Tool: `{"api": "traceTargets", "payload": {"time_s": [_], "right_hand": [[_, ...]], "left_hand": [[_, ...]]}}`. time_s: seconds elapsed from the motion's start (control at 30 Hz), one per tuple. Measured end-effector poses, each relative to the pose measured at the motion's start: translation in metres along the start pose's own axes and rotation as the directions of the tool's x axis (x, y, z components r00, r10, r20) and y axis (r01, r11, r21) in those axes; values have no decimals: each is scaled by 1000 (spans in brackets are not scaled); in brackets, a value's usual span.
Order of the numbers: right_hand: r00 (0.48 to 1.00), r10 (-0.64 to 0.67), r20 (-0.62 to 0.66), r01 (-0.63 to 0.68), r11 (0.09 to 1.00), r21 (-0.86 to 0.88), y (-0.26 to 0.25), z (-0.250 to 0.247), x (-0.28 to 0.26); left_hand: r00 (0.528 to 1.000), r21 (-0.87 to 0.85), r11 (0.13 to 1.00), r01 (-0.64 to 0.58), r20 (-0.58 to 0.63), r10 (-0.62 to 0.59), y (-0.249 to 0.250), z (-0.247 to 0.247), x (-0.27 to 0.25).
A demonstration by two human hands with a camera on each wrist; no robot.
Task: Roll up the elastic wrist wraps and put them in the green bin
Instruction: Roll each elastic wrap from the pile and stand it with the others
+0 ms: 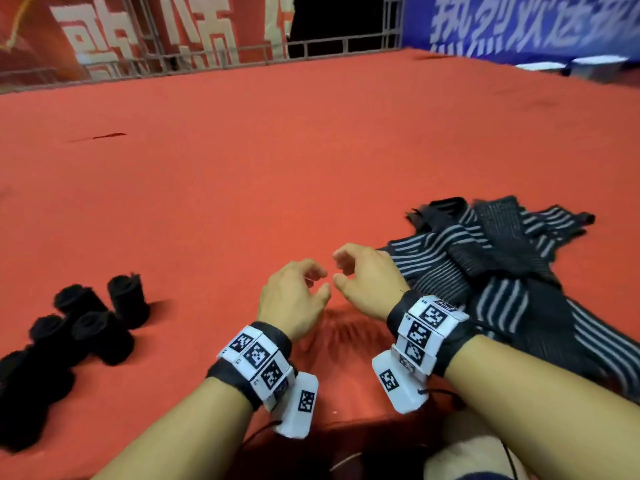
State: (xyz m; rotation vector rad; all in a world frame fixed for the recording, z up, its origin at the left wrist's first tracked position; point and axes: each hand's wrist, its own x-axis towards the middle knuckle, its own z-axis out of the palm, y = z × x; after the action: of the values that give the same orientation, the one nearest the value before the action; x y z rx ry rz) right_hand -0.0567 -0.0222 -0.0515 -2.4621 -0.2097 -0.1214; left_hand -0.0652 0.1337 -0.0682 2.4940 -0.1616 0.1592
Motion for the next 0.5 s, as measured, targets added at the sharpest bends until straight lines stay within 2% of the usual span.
{"api": "traceTargets", "payload": {"time_s": [0.13, 0.27, 0.37, 0.5], "right_hand": [[984, 139, -113, -144, 989, -35, 55, -41, -23], [945, 244, -218, -257, 966, -35, 97, -69, -45], [925, 290, -244, -305, 952, -26, 119, -82, -57], [912, 344, -222, -356, 934, -14, 134, -90, -68]], "left_hand": [[978, -71, 990, -122, 161, 132, 61, 50, 21], [942, -69, 983, -168, 284, 180, 100, 95, 29], [919, 42, 987, -157, 372, 131, 112, 118, 32], [939, 151, 982, -111, 340, 53, 113, 137, 34]]}}
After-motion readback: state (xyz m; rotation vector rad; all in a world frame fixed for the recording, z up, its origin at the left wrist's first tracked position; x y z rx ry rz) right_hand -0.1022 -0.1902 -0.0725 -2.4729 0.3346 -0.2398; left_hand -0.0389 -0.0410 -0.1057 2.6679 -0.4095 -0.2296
